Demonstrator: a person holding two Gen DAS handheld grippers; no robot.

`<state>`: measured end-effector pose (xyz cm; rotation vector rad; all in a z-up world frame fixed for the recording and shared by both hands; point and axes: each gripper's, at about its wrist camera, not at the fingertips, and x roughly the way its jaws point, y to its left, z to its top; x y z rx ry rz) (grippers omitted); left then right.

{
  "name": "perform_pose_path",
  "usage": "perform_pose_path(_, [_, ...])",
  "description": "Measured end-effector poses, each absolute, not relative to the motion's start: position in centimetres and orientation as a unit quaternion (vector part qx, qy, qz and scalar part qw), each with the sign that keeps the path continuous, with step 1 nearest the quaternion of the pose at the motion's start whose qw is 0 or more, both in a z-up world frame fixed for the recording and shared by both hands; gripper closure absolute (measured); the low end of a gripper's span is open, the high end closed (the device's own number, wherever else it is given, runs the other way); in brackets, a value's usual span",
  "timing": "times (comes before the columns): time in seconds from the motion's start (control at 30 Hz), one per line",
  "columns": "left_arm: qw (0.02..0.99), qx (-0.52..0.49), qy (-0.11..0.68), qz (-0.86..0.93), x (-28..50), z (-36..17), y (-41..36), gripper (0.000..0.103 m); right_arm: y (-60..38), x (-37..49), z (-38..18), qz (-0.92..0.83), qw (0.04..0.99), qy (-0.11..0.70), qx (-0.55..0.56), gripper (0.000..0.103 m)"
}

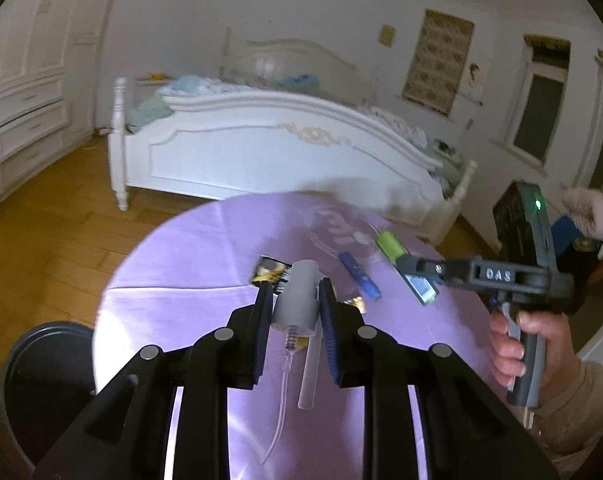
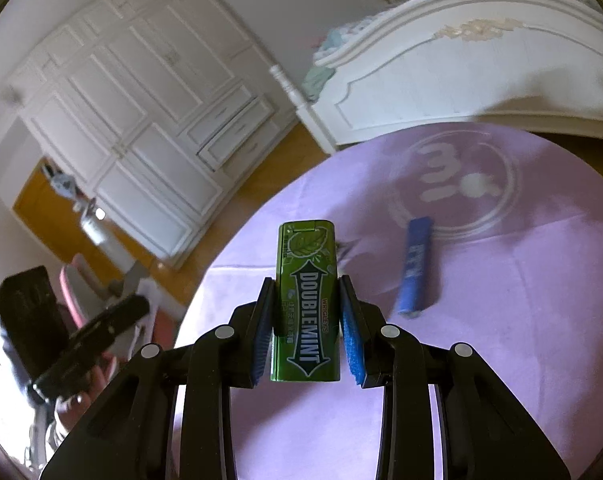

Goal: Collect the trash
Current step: 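Carry both items over the black bin and open both tools to drop them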

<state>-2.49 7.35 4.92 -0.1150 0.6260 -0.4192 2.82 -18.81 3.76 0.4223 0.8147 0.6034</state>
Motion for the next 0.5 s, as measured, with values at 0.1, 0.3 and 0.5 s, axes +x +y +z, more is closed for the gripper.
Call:
perform_pose_path(0.1, [0.938, -0.076, 0.293, -0.172, -3.6, 5.2, 10.5, 0.079, -16.1, 1.9, 4.5, 0.312, 0.847, 0.39, 0.182, 0.071])
perform_pose_path(0.3, [0.948, -0.123, 0.279, -0.086, -6.4, 4.9, 18.9, 0.079, -9.8, 0.4, 5.4, 0.363, 0.83, 0.4, 0.14, 0.071])
perform_pose_path(0.5, [0.95, -0.153, 0.27, -0.031, -9.2, 4.3, 24.2, 0.079, -2.6, -0.7, 5.2, 0.407, 0.805, 0.421, 0.092, 0.071])
